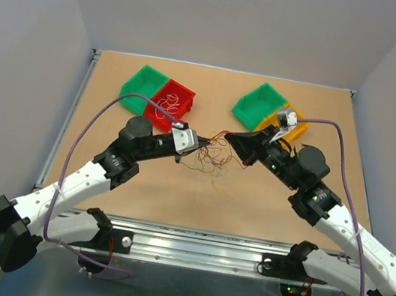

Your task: Untangle the cables

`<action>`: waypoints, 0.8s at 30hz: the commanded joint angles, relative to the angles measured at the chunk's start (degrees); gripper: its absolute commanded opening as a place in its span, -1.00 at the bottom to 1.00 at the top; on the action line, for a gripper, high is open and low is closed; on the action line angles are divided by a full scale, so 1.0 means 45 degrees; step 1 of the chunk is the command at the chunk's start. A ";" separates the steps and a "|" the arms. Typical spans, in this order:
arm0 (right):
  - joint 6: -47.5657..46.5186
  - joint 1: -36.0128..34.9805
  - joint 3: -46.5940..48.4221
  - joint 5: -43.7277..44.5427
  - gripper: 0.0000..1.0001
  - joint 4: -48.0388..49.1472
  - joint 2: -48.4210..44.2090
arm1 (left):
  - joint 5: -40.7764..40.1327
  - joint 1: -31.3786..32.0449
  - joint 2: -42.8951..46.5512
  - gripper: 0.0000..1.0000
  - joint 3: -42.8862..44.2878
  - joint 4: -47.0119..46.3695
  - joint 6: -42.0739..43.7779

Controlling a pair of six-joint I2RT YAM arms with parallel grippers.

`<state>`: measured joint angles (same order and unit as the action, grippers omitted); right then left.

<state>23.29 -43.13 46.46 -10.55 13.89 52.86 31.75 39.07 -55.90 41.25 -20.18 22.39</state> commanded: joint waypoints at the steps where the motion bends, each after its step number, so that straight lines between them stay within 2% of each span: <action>1: -0.0018 0.0054 0.0965 0.0153 -0.99 0.0624 -0.0321 | 0.0328 0.0087 0.0176 -1.00 0.0012 -0.0612 0.0082; 4: -0.0330 0.0035 0.0694 0.1477 -0.99 0.0527 -0.0942 | 0.0250 0.0088 0.0137 -1.00 -0.0008 -0.0321 0.0141; 5: -0.0428 0.0054 0.0576 0.1929 -0.93 0.0507 -0.1159 | 0.0250 0.0107 0.0118 -1.00 -0.0008 -0.0242 0.0160; 6: -0.0603 0.0054 0.0439 0.2707 -0.76 0.0507 -0.1586 | 0.0288 0.0088 0.0098 -1.00 -0.0008 -0.0164 0.0103; 7: -0.0740 0.0054 0.0303 0.2753 -0.22 0.0507 -0.1726 | 0.0347 0.0087 0.0098 -1.00 0.0031 -0.0086 0.0005; 8: -0.1032 0.0054 0.0011 0.2618 -0.03 0.0507 -0.1843 | 0.0599 0.0087 0.0020 -1.00 0.0225 0.0225 -0.0228; 10: -0.1151 0.0054 -0.0322 0.1822 0.18 0.0488 -0.1903 | 0.0951 0.0087 -0.0097 -1.00 0.0557 0.0578 -0.0560; 13: -0.1483 0.0054 -0.1531 0.0550 0.24 0.0701 -0.1903 | 0.1752 0.0087 -0.0351 -1.00 0.1241 0.1301 -0.1166; 18: -0.1989 0.0054 -0.3777 -0.0837 0.34 0.2498 -0.2001 | 0.2515 0.0068 -0.0254 -1.00 0.1438 0.1497 -0.1655; 24: -0.2616 0.0054 -0.4366 -0.1659 0.35 0.3279 -0.1572 | 0.3003 0.0068 -0.0059 -1.00 0.1418 0.1614 -0.1695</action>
<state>14.70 -42.98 27.88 -13.76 20.23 46.52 41.67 39.31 -58.22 45.15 -12.16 16.12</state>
